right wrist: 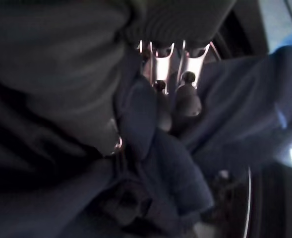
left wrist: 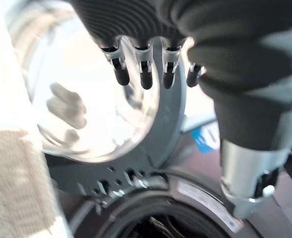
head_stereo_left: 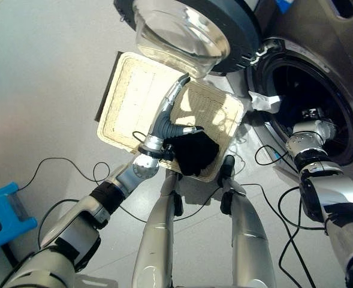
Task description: Put the clothes into the washing machine.
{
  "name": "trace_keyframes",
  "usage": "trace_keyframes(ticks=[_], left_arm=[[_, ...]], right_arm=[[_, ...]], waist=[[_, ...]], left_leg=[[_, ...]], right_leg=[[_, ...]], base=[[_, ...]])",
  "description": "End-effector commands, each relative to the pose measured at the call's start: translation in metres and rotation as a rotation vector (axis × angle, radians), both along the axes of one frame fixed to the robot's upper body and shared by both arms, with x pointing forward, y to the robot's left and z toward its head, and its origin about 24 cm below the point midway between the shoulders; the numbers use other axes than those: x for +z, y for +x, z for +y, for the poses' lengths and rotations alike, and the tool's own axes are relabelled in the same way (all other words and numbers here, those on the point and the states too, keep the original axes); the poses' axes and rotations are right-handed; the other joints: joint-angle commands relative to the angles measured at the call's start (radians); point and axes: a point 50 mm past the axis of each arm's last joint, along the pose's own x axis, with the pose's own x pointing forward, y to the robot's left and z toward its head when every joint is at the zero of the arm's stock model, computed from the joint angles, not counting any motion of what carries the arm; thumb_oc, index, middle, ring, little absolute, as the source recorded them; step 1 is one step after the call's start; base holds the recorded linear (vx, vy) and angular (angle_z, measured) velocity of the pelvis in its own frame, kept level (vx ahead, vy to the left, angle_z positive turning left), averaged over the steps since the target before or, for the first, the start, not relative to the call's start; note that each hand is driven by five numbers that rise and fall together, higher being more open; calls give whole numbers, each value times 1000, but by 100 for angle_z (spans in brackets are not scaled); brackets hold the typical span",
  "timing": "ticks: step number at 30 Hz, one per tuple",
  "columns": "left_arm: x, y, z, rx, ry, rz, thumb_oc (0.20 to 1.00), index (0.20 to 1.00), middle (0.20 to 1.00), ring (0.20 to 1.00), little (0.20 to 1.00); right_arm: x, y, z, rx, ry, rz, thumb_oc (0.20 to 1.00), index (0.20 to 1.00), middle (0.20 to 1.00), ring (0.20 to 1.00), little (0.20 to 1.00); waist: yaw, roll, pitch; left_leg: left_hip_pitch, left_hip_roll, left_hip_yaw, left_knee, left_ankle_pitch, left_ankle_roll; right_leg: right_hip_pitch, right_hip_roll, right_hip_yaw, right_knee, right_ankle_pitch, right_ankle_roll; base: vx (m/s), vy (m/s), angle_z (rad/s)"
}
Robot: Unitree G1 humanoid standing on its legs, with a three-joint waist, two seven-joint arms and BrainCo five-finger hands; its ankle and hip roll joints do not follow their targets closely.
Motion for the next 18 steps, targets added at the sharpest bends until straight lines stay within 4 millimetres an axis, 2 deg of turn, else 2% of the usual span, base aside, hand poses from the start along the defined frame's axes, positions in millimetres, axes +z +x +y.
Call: trace_keyframes(ticks=[1, 3, 4, 5, 11, 15, 18], left_arm=[[15, -9, -7, -48, -111, -49, 1000, 1000, 1000, 1000, 1000], [15, -10, -7, -46, -111, -51, 1000, 1000, 1000, 1000, 1000], [13, -12, 0, -33, -113, -44, 1000, 1000, 1000, 1000, 1000], [14, -12, 1, -30, -113, -44, 1000, 1000, 1000, 1000, 1000], [14, -13, 6, -23, -108, -33, 1000, 1000, 1000, 1000, 1000], [14, -12, 6, -26, -111, -26, 1000, 1000, 1000, 1000, 1000], [15, -10, 3, -26, -113, -19, 1000, 1000, 1000, 1000, 1000]], right_arm=[[47, -24, -33, -206, 23, -320, 200, 200, 200, 200, 200], [49, -26, -34, -219, 24, -339, 200, 200, 200, 200, 200], [66, -38, -45, -300, 34, -453, 200, 200, 200, 200, 200], [70, -42, -48, -327, 36, -495, 200, 200, 200, 200, 200], [85, -56, -60, -371, -8, -620, 200, 200, 200, 200, 200], [90, -52, -56, -327, -42, -618, 200, 200, 200, 200, 200], [86, -44, -51, -276, -53, -522, 200, 200, 200, 200, 200]], waist=[[-7, 39, -25], [-7, 40, -25], [-6, 41, -25], [-6, 42, -25], [-15, 42, -25], [-21, 38, -25], [-24, 35, -25]], left_leg=[[-21, -78, 9, 130, -162, -32], [-24, -78, 9, 130, -159, -32], [-13, -76, 12, 132, -162, -29], [-14, -75, 13, 131, -159, -28], [-4, -71, 22, 140, -163, -26], [-4, -68, 26, 145, -162, -25], [5, -67, 30, 144, -164, -25]], right_leg=[[6, -37, -83, -7, 47, 118], [3, -37, -85, -8, 50, 118], [9, -43, -88, 4, 46, 118], [7, -44, -89, 3, 50, 117], [10, -48, -84, 19, 46, 119], [9, -48, -81, 20, 48, 116], [17, -47, -78, 19, 44, 117]], base=[[9, -24, 4], [22, -19, 9], [44, -15, 13], [75, -13, 7], [34, 1, 4], [0, 0, 0], [12, 1, -1]])
